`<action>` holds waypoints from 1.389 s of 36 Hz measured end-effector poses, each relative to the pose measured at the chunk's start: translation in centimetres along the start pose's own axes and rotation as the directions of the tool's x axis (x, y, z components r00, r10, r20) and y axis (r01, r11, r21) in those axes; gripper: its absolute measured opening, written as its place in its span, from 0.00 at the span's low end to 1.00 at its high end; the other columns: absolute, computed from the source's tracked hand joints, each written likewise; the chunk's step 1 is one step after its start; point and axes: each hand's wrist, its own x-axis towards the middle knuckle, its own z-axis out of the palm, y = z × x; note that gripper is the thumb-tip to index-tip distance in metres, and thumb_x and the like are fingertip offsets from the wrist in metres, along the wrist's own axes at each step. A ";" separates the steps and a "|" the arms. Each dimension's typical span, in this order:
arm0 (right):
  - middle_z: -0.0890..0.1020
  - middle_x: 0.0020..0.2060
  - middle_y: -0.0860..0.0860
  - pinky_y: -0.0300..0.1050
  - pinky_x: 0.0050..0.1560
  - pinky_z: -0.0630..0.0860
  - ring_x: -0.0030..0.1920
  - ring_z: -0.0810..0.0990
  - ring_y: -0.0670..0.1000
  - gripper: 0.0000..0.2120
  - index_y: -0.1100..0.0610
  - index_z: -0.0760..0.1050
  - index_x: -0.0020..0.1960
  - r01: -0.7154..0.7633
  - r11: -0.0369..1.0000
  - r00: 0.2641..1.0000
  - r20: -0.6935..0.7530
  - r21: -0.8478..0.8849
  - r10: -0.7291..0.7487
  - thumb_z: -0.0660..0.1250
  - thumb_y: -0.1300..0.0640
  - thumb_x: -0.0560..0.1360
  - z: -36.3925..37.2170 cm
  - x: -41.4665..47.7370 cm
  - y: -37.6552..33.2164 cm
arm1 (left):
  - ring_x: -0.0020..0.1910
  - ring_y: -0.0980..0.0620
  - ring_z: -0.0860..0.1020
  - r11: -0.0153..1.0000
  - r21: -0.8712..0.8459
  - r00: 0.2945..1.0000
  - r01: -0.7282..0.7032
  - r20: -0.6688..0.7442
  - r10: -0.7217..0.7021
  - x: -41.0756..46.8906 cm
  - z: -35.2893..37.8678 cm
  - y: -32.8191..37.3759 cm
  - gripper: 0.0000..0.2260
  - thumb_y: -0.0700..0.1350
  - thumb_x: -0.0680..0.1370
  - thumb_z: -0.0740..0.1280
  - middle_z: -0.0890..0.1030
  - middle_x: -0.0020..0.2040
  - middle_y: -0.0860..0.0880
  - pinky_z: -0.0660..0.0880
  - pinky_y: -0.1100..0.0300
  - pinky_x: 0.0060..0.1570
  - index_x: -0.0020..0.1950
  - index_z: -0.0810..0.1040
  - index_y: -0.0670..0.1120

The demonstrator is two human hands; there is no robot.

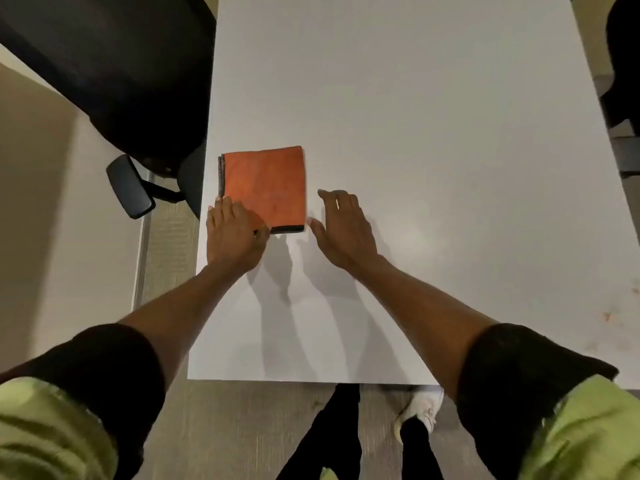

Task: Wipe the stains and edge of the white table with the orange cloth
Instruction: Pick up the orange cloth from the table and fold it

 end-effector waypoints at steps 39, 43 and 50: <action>0.80 0.34 0.48 0.50 0.43 0.74 0.40 0.78 0.51 0.05 0.58 0.76 0.33 -0.565 0.459 0.782 0.269 0.686 0.562 0.72 0.61 0.63 -2.8 -2.2 3.6 | 0.43 0.47 0.86 0.155 -0.786 0.790 0.598 0.547 -0.276 -0.7 -0.1 4.4 0.02 0.38 0.79 0.76 0.88 0.49 0.43 0.84 0.56 0.44 0.50 0.87 0.40; 0.85 0.34 0.46 0.49 0.46 0.80 0.42 0.83 0.50 0.05 0.57 0.82 0.34 -0.536 0.482 0.784 0.197 0.693 0.588 0.74 0.65 0.66 -5.2 -6.9 5.8 | 0.45 0.44 0.86 0.262 -0.752 0.792 0.605 0.602 -0.103 -3.0 1.6 7.1 0.04 0.33 0.80 0.73 0.89 0.43 0.43 0.83 0.57 0.44 0.48 0.88 0.37; 0.88 0.38 0.49 0.48 0.49 0.84 0.45 0.88 0.54 0.06 0.54 0.85 0.41 -0.537 0.507 0.728 0.067 0.674 0.683 0.74 0.64 0.74 -8.0 -14.7 10.5 | 0.44 0.47 0.83 0.545 -0.692 0.845 0.474 0.531 -0.061 -8.8 6.3 14.5 0.10 0.45 0.79 0.81 0.87 0.45 0.44 0.79 0.55 0.44 0.48 0.85 0.39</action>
